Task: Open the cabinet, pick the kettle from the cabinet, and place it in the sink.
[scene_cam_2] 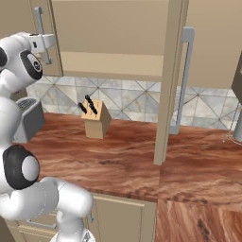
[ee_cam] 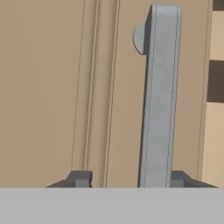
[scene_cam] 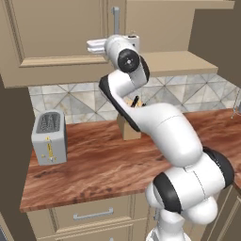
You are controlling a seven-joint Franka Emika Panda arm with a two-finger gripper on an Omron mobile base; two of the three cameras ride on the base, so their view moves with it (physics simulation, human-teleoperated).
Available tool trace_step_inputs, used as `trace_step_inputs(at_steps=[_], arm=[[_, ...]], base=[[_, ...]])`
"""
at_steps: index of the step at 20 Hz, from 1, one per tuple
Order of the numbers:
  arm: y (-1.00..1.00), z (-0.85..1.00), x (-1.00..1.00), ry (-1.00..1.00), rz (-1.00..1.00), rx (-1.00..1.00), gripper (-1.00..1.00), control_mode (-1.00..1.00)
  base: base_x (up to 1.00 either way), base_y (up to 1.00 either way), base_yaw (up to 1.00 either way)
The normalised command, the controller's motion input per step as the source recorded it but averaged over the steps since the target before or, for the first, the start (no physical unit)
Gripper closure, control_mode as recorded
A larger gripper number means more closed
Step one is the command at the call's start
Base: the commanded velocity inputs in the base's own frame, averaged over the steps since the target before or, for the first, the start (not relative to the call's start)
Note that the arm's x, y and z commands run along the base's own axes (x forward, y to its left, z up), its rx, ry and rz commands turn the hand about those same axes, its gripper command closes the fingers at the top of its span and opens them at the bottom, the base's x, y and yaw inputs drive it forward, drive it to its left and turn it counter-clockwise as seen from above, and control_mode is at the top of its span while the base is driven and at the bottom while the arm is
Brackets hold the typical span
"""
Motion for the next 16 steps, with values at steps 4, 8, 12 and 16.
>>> trace_step_inputs(at_steps=[4,8,12,16], arm=[[0.00,-0.18,0.35,0.16,-0.03,0.12,1.00,-1.00],[0.00,-0.21,0.38,0.19,-0.03,0.14,1.00,-1.00],[0.00,-0.35,0.30,0.15,-0.01,0.11,1.00,-1.00],[0.02,-0.41,0.22,0.11,0.00,0.06,1.00,-1.00]], base=[[0.00,0.00,0.00],[0.00,0.00,0.00],[0.00,0.00,0.00],[0.00,0.00,0.00]])
